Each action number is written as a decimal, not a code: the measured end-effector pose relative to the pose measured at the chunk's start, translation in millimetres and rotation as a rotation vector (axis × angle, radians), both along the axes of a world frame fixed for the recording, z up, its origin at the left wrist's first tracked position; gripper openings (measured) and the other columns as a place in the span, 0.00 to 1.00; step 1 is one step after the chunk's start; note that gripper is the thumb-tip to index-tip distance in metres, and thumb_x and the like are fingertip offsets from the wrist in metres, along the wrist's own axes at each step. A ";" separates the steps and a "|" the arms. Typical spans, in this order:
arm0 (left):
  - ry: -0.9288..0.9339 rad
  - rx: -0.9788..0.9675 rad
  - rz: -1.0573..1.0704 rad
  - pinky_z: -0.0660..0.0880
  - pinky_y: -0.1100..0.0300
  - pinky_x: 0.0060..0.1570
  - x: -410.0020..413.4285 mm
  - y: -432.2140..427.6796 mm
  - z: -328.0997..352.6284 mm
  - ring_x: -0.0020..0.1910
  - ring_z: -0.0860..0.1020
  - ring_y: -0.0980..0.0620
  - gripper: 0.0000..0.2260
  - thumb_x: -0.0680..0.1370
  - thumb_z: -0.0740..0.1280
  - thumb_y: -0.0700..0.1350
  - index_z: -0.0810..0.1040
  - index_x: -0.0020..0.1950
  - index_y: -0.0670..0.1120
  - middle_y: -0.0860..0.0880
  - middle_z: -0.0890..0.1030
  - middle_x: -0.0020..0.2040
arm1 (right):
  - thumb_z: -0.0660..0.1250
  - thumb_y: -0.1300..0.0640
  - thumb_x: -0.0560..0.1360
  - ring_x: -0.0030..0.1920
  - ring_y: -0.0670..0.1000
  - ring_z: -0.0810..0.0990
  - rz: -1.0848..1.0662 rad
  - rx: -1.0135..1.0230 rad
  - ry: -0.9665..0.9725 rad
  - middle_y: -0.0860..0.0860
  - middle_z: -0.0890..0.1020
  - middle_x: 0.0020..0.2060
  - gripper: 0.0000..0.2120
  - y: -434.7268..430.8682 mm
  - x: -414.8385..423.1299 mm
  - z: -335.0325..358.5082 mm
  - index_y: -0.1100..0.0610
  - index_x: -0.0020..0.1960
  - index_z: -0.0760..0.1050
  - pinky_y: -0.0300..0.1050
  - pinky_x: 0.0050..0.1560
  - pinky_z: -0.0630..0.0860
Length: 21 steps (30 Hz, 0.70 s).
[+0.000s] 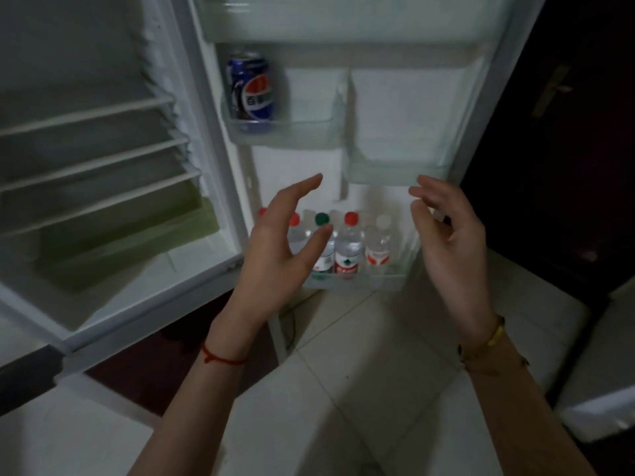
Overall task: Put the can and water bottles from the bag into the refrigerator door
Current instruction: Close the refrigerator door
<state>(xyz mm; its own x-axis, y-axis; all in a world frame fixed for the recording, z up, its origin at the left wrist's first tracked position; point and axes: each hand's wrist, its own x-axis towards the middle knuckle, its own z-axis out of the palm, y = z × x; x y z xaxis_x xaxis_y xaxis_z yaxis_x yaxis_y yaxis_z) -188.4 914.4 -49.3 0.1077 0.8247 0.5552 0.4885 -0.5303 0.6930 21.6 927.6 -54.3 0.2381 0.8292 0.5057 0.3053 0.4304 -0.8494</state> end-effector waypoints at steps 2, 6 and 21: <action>-0.009 0.023 -0.005 0.66 0.66 0.70 28.9 13.9 7.8 0.71 0.69 0.60 0.24 0.79 0.68 0.44 0.68 0.75 0.46 0.54 0.72 0.72 | 0.64 0.60 0.79 0.59 0.40 0.77 -0.012 0.024 0.003 0.47 0.81 0.57 0.14 13.1 26.5 7.2 0.58 0.64 0.75 0.26 0.54 0.70; -0.013 0.090 0.006 0.66 0.63 0.70 81.5 44.2 17.5 0.70 0.70 0.60 0.23 0.79 0.68 0.42 0.69 0.74 0.45 0.52 0.73 0.71 | 0.63 0.57 0.79 0.59 0.37 0.76 -0.041 0.051 -0.013 0.44 0.79 0.58 0.14 42.6 74.7 19.6 0.55 0.64 0.75 0.25 0.56 0.70; 0.144 0.078 0.113 0.68 0.57 0.69 207.5 135.1 6.9 0.67 0.74 0.48 0.21 0.78 0.67 0.43 0.71 0.71 0.43 0.45 0.76 0.67 | 0.61 0.50 0.79 0.75 0.49 0.62 -0.009 -0.125 0.010 0.48 0.65 0.74 0.27 193.7 183.3 11.5 0.51 0.76 0.59 0.47 0.75 0.60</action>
